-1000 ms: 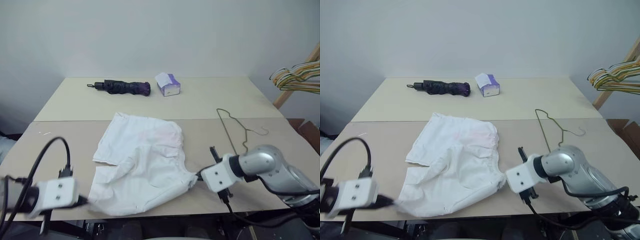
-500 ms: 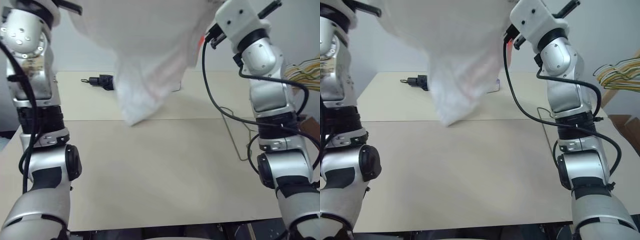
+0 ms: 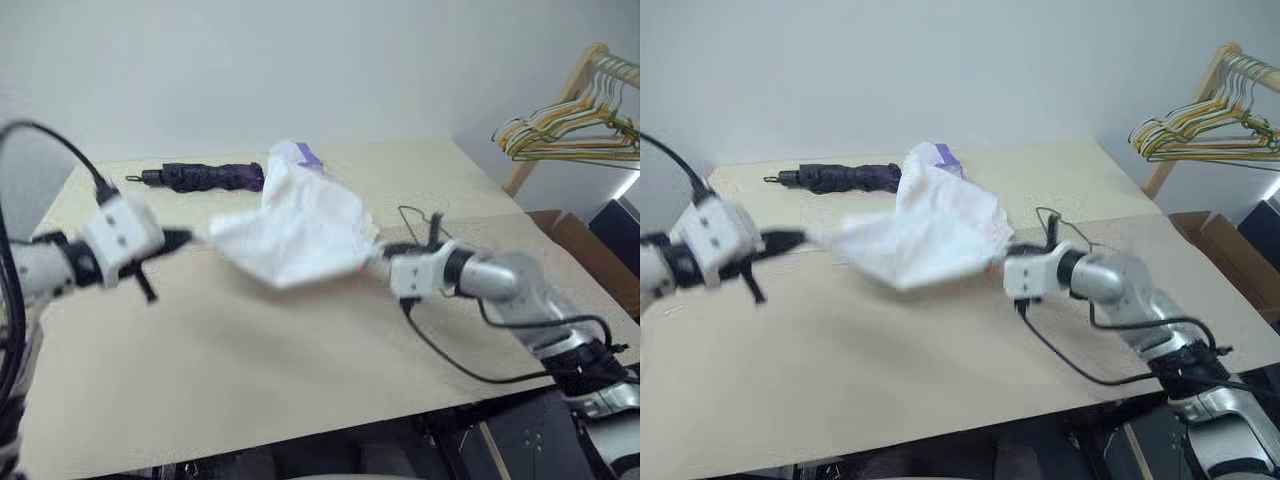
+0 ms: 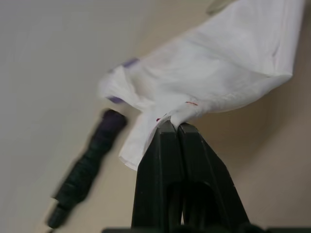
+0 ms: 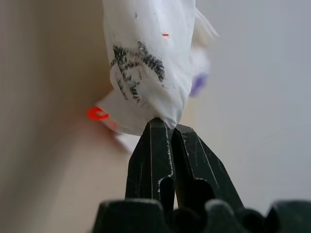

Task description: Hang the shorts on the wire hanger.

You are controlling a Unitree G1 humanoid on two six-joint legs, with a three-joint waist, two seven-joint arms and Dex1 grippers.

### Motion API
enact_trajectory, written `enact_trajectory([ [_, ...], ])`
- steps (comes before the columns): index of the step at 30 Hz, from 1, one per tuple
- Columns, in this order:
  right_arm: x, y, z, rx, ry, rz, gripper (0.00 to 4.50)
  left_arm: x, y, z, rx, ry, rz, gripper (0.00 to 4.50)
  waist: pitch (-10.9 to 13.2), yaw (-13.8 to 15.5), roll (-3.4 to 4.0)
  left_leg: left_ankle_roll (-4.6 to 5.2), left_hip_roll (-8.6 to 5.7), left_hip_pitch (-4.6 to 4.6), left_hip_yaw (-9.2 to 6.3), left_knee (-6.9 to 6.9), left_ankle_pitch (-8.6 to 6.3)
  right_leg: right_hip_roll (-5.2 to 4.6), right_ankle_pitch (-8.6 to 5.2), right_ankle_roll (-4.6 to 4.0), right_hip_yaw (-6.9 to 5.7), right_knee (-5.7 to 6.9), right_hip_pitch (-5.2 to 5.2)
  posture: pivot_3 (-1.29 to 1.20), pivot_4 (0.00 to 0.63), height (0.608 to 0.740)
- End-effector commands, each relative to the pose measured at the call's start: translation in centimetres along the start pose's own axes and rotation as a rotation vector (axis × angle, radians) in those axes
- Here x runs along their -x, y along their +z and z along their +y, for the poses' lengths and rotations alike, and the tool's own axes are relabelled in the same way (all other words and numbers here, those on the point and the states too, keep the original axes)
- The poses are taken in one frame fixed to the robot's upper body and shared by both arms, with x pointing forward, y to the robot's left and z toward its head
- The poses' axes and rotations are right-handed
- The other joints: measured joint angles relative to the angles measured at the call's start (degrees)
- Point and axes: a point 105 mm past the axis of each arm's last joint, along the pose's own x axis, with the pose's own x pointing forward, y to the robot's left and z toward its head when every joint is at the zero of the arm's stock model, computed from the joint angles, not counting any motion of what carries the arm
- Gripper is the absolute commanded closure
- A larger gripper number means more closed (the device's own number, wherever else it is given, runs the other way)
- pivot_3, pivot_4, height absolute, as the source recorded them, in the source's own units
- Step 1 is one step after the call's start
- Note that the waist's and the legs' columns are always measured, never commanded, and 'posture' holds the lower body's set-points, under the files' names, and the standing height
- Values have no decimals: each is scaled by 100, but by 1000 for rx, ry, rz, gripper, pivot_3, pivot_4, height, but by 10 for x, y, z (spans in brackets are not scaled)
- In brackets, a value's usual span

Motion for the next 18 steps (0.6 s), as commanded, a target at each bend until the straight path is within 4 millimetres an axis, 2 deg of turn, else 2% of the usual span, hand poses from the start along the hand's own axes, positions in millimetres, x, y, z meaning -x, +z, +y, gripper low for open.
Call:
enact_trajectory([
  [1,7,14,0,96,58,-83,4500,18,-11,-25,-90,-131,124,4472,8,55,14,0,1,29,1,0,1,0,-4,-4,3,2,27,96,0,740],
  [3,9,16,5,105,96,-101,4500,25,-20,-42,-66,-210,181,4472,10,115,16,3,2,73,2,-4,-3,-1,-27,-31,3,-3,70,100,0,740],
  [6,18,18,16,133,191,-123,4500,39,-30,-71,-50,-362,277,4472,7,239,11,7,5,69,8,-6,-18,0,-31,-33,5,-5,66,102,0,740],
  [11,34,24,26,142,297,-152,4500,60,-27,-114,-3,-587,339,4472,7,367,10,16,3,36,8,-2,-33,0,-9,-45,2,-10,43,94,0,740],
  [18,41,28,36,133,342,-174,4500,78,-21,-144,79,-711,368,4472,8,372,13,15,6,53,4,9,-32,3,-52,-40,1,-2,59,96,0,740],
])
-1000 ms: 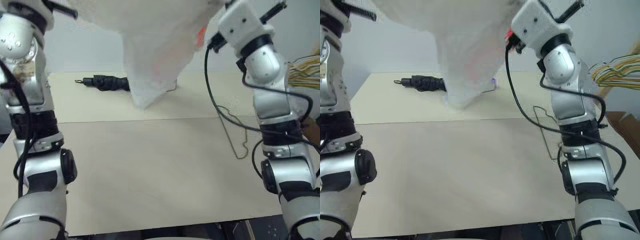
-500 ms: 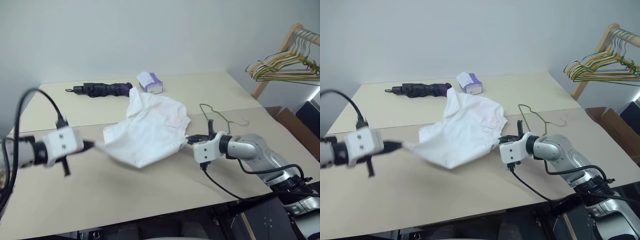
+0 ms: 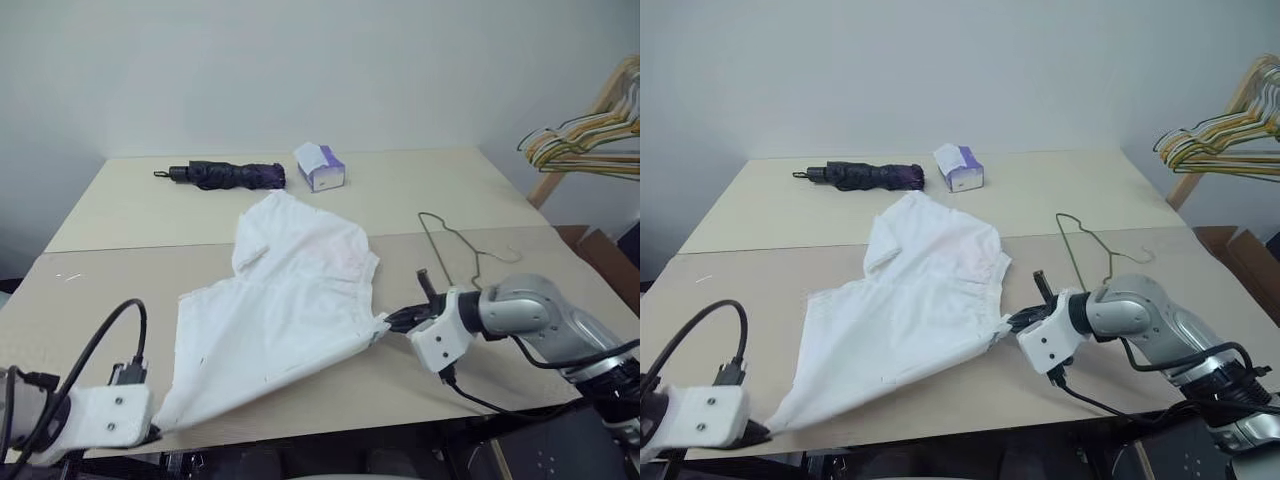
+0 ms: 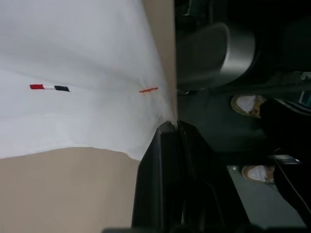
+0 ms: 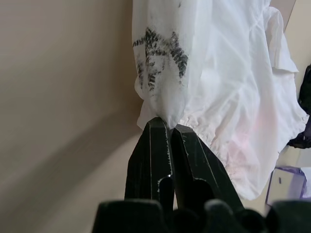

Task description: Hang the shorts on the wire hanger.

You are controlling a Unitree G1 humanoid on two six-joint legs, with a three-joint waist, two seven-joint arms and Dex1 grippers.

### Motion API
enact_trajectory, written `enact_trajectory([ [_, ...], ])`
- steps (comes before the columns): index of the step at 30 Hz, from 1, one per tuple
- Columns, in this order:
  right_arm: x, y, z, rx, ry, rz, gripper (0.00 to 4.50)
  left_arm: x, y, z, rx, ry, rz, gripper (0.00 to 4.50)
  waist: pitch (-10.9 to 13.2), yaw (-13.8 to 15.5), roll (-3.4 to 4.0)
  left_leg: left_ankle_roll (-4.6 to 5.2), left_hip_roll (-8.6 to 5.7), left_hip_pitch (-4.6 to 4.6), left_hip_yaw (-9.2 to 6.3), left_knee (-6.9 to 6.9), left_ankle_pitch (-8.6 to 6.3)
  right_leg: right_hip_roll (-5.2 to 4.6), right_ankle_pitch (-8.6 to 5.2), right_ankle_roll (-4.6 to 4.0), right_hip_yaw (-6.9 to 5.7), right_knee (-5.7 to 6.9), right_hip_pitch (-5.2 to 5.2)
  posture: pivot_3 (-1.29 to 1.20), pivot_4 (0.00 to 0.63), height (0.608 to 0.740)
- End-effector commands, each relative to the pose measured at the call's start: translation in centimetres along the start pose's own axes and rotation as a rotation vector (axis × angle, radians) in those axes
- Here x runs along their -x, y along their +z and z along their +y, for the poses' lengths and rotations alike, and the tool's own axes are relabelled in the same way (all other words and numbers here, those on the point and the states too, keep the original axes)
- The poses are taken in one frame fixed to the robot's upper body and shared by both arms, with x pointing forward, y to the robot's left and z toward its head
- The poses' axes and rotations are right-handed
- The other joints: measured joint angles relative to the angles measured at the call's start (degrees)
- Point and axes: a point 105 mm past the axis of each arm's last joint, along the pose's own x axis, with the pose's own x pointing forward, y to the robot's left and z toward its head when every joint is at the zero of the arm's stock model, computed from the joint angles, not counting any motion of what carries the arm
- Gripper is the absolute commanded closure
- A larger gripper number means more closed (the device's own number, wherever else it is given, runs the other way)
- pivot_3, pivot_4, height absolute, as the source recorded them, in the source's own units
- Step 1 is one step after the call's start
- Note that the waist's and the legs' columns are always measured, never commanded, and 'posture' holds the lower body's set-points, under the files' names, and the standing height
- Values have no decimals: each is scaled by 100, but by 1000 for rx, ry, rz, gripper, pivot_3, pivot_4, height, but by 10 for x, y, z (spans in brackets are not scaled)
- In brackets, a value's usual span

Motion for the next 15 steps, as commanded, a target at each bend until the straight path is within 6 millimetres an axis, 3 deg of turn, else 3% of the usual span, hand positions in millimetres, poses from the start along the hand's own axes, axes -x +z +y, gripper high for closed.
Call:
enact_trajectory([
  [1,8,1,-6,32,-20,12,4500,4,0,-6,1,-13,30,4472,0,1,2,0,0,12,0,0,0,0,-1,1,0,0,10,97,0,740],
  [2,7,1,-4,38,-11,10,4500,3,-2,-6,-3,-10,42,4472,0,2,0,0,0,23,0,-1,-1,0,-3,2,1,0,16,99,0,740],
  [5,6,1,4,17,31,9,3621,-2,-3,-1,-36,5,39,3813,0,14,2,0,1,24,0,-1,-1,0,-3,2,1,1,17,100,0,740],
  [11,16,2,9,-13,67,15,1507,4,-5,8,-53,21,33,1898,0,15,1,2,0,7,0,-2,-2,0,-2,0,1,-3,8,92,0,740],
  [15,39,-2,-1,-185,-5,19,36,25,3,31,-47,121,-74,524,2,21,3,2,1,9,-2,-1,-2,0,-2,0,1,0,7,91,0,740],
])
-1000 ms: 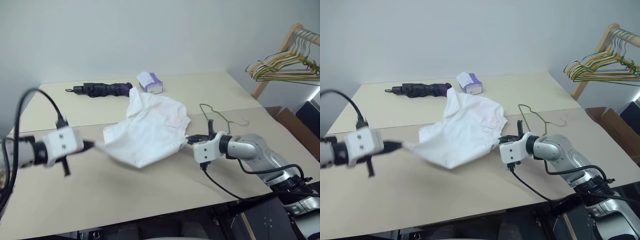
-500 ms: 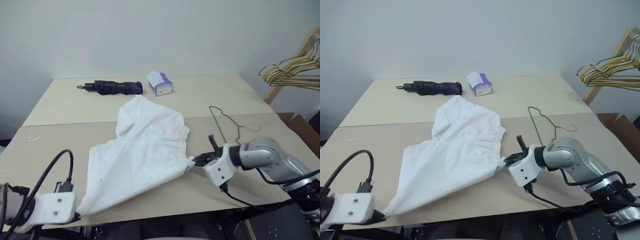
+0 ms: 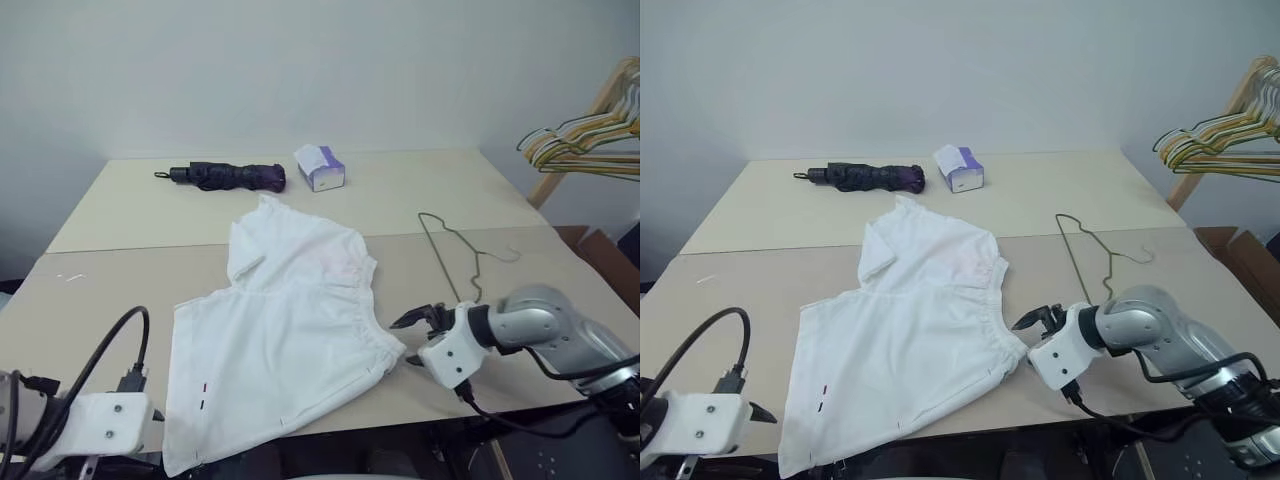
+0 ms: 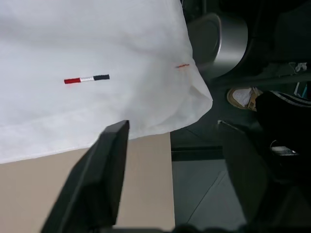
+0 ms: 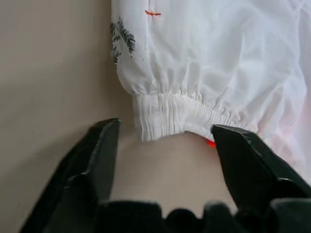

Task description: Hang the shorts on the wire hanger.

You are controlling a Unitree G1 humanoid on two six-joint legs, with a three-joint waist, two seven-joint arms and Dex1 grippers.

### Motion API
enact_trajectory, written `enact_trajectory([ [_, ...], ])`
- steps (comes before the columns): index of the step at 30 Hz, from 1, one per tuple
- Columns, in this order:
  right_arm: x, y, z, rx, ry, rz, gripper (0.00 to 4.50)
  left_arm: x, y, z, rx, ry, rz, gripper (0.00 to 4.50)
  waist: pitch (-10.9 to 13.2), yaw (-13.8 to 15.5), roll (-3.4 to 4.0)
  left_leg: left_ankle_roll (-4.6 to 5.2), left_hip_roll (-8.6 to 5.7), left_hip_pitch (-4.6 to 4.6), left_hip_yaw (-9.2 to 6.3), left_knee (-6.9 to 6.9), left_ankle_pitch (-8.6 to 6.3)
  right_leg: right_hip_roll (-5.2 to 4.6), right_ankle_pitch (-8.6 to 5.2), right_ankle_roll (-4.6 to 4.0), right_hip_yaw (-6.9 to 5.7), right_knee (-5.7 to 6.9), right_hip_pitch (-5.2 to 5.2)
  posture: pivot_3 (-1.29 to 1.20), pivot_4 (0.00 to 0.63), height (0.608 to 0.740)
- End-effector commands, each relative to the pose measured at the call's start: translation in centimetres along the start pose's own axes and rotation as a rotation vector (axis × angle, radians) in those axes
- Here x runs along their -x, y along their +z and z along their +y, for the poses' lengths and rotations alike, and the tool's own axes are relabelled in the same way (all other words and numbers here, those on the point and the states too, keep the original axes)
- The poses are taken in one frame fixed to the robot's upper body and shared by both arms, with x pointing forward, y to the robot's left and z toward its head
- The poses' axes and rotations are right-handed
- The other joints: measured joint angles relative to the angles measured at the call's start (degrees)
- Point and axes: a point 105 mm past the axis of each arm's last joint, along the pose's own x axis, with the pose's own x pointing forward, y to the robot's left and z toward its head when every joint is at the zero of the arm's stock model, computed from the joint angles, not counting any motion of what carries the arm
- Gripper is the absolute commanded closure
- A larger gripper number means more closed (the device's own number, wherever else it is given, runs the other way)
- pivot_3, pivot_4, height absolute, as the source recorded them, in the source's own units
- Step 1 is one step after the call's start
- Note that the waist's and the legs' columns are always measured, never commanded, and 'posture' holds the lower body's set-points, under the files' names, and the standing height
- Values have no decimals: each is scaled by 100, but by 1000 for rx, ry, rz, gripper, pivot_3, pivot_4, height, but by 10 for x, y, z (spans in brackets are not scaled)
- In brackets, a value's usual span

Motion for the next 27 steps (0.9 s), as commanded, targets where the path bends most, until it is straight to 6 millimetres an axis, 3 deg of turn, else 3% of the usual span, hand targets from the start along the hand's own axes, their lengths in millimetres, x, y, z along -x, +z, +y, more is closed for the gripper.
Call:
enact_trajectory([
  [1,30,0,-28,-152,-156,4,0,21,11,23,-23,103,-84,217,0,8,1,0,0,3,0,0,0,0,0,1,0,0,2,91,0,740],
  [2,36,-6,-32,-246,-192,20,0,24,17,33,-40,155,-130,16,0,8,1,0,0,6,-1,1,0,0,0,0,0,2,4,89,0,740],
  [7,57,-53,-56,-805,-467,128,0,28,64,90,-91,431,-430,16,-7,58,-8,-1,0,12,-3,2,0,0,3,-2,0,0,13,76,0,740],
  [9,59,-76,-64,-1028,-600,166,0,26,81,101,-103,469,-519,16,-10,18,-12,0,-2,8,-2,2,0,2,39,-25,0,1,11,55,0,740],
  [12,57,-100,-70,-1296,-733,159,0,20,102,103,-126,431,-613,16,-10,-36,-12,-1,-2,-13,-3,1,1,9,57,-19,2,0,-4,50,0,740],
  [16,44,-123,-61,-1433,-741,250,0,12,118,106,-155,395,-670,16,-11,-21,-6,0,-5,-36,-11,-1,1,11,58,-17,-2,-4,-20,33,0,740],
  [21,26,-145,-50,-1512,-716,297,0,6,125,108,-173,376,-682,16,-11,-58,-5,1,-8,-39,-12,0,0,10,59,-14,-1,-11,-17,35,0,740],
  [27,12,-155,-37,-1579,-630,248,0,0,128,105,-180,367,-687,16,-8,-140,3,-1,-10,-35,-23,1,4,11,61,-13,-1,-4,-14,51,0,740],
])
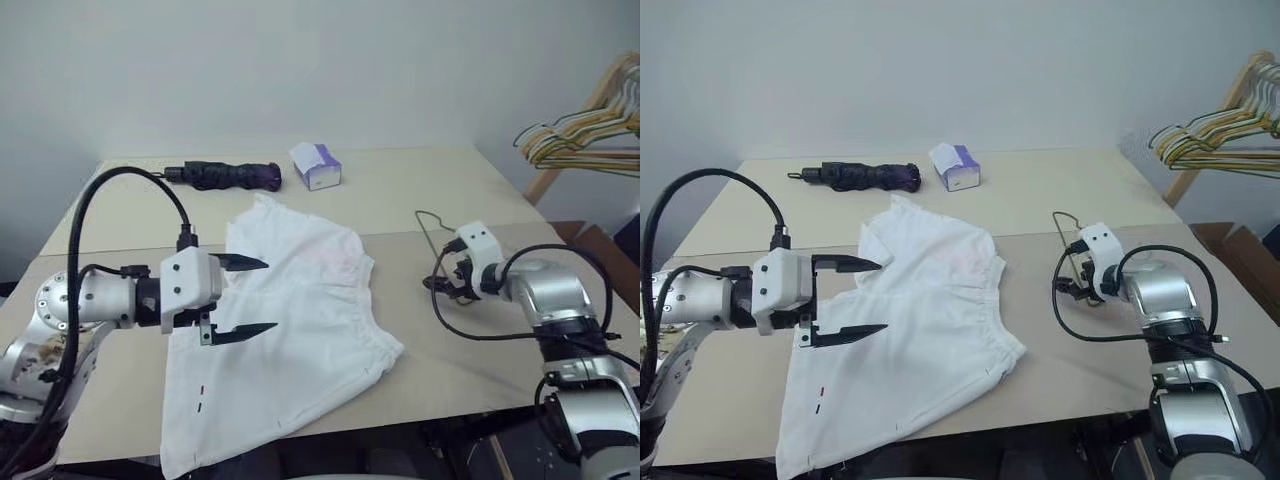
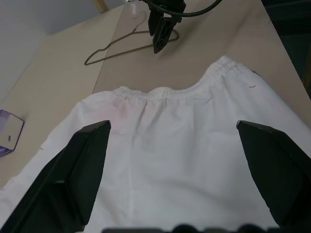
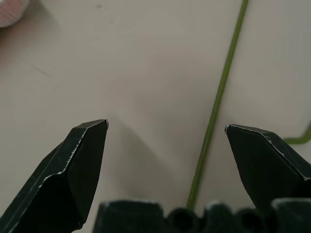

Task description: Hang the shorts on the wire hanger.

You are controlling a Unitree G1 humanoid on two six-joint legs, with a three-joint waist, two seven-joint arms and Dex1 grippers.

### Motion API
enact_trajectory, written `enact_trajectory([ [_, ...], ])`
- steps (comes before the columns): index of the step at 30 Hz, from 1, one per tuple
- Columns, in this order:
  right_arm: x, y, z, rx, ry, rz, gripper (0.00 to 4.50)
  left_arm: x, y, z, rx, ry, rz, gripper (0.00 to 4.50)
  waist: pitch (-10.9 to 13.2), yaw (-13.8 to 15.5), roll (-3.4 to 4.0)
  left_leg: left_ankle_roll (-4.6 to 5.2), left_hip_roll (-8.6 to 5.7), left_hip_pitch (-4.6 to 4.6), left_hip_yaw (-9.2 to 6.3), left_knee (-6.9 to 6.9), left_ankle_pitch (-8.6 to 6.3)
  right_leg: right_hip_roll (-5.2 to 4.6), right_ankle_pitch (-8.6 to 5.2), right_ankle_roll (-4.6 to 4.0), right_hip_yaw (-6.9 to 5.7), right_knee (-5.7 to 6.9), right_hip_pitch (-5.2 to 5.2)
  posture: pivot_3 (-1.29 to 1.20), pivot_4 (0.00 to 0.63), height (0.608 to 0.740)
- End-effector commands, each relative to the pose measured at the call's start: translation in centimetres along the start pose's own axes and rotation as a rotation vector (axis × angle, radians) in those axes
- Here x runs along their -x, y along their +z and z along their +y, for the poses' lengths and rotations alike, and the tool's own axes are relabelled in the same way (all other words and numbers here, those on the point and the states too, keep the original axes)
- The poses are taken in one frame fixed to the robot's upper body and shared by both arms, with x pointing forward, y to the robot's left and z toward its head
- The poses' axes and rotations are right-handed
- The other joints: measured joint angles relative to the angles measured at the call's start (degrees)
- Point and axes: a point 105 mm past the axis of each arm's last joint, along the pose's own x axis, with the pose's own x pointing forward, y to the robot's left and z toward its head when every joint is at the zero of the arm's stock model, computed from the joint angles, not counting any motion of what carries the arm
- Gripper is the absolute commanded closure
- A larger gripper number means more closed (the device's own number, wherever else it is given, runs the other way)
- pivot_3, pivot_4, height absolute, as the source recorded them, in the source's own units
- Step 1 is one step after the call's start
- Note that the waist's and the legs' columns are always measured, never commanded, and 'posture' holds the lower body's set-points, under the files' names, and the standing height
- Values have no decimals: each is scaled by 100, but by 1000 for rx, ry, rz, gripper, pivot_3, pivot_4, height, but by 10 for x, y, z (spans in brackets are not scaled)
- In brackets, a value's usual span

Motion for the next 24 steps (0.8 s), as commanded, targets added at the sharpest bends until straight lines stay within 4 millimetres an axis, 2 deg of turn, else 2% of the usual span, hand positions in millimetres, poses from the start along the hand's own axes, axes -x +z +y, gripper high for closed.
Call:
enact_trajectory([
  [1,0,10,0,14,53,-45,0,-1,7,-2,-33,1,-18,16,0,-29,0,0,0,2,-2,0,0,1,0,0,0,0,3,55,0,740],
  [4,-5,3,-7,-19,28,-26,0,0,7,-4,-38,-2,-10,16,0,-39,0,0,0,1,-4,0,0,1,0,1,0,-2,4,63,0,740],
  [10,-13,-13,-6,-76,61,39,0,1,7,-6,-40,1,-6,16,-1,-45,1,0,1,6,-6,0,0,3,1,1,0,0,9,64,0,740],
  [11,-14,-15,-6,-76,62,46,173,0,8,-6,-40,0,-9,4,-2,-45,1,-1,0,10,-7,0,0,3,0,1,-1,-1,14,64,0,740],
  [14,-14,-17,-4,-59,70,65,885,0,9,-7,-42,-1,-18,0,-2,-42,0,-1,0,13,-7,2,0,3,1,2,0,-1,17,59,0,740],
  [20,-17,-24,-5,-28,33,108,3110,-3,8,-6,-45,-1,-26,0,-3,-50,0,-1,1,12,-8,0,0,4,0,2,0,-2,16,48,0,740],
  [24,-18,-25,-3,-7,13,104,4477,-8,5,2,-33,49,-28,0,-8,-46,-2,-1,1,15,-8,1,0,4,0,2,0,-1,19,45,0,740],
])
